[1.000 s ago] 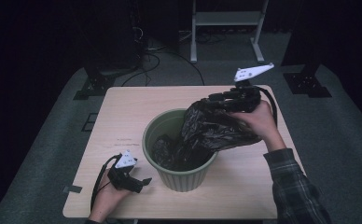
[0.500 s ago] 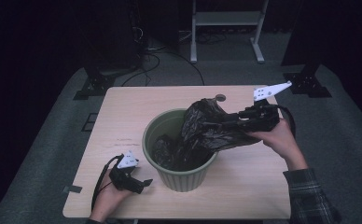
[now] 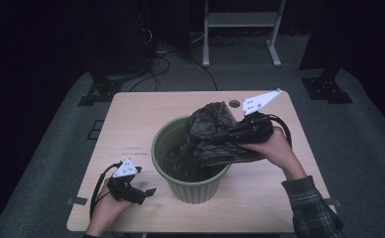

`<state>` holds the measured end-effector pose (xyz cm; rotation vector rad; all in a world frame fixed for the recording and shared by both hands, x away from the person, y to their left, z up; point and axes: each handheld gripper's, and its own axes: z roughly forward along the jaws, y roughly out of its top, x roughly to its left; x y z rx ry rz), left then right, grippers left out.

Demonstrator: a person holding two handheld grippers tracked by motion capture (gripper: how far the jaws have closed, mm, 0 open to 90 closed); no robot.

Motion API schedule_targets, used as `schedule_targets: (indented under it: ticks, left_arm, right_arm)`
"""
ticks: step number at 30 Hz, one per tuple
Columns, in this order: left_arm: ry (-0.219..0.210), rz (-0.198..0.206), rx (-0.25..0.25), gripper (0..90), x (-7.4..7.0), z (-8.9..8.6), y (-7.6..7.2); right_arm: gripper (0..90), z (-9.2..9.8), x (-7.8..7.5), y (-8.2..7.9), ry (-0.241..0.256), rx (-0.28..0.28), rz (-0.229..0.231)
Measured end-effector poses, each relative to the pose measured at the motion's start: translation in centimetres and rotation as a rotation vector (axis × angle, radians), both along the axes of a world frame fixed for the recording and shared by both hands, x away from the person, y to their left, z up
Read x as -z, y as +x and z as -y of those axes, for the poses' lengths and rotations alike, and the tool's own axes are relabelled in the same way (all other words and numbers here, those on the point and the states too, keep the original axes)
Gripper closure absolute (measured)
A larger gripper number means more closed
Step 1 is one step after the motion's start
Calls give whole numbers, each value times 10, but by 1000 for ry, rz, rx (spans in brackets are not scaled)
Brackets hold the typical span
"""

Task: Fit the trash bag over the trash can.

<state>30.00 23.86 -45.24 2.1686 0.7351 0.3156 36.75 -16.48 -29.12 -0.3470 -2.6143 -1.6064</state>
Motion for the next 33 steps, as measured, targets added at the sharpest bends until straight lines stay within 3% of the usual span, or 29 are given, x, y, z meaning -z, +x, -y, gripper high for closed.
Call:
schedule_targets:
  ticks: [4, 5, 7, 12, 14, 15, 16, 17, 18, 22, 23, 24, 27, 29, 31, 33]
  left_arm:
    - [4, 9, 9, 15, -7, -5, -3]
    - [12, 28, 12, 15, -18, -11, -6]
    - [4, 30, 15, 14, -22, -13, -8]
    - [-39, 44, 95, 14, -60, -23, -20]
    - [-46, 45, 108, 15, -65, -23, -21]
    - [-54, 55, 135, 16, -80, -22, -25]
    - [-54, 55, 135, 21, -80, -22, -25]
    - [-77, 60, 162, 34, -95, -20, -28]
    - [-77, 60, 162, 34, -95, -20, -28]
    - [-139, 82, 204, 55, -126, -9, -28]
    - [-139, 82, 204, 80, -126, -9, -28]
    - [-167, 116, 230, 114, -138, -3, -27]
    - [-177, 140, 247, 143, -147, 3, -24]
    - [-172, 162, 263, 236, -155, 11, -19]
    - [-170, 170, 268, 241, -161, 20, -13]
    - [-163, 172, 271, 304, -167, 34, -4]
  right_arm:
    - [900, -15, -1, -2, -11, -21, -4]
    - [900, -24, -2, -3, -16, -39, -2]
    - [900, -28, -2, -4, -21, -43, 0]
    - [900, -37, 0, -2, -26, -45, -9]
    - [900, -38, 1, -2, -25, -48, -7]
    - [900, -39, 1, -2, -23, -47, -5]
    - [900, -39, 1, -2, -23, -47, -5]
    - [900, -40, 1, -2, -21, -49, -2]
    - [900, -40, 1, -2, -21, -49, -2]
    - [900, -39, 1, -1, -24, -43, 1]
    - [900, -39, 1, -1, -24, -43, 1]
    - [900, -38, 0, -1, -19, -42, 2]
    - [900, -37, 0, -1, -14, -40, 5]
    - [900, -37, 0, -1, -17, -38, 6]
    - [900, -37, -1, -2, -13, -35, 13]
    - [900, -36, -2, -2, 2, -35, 11]
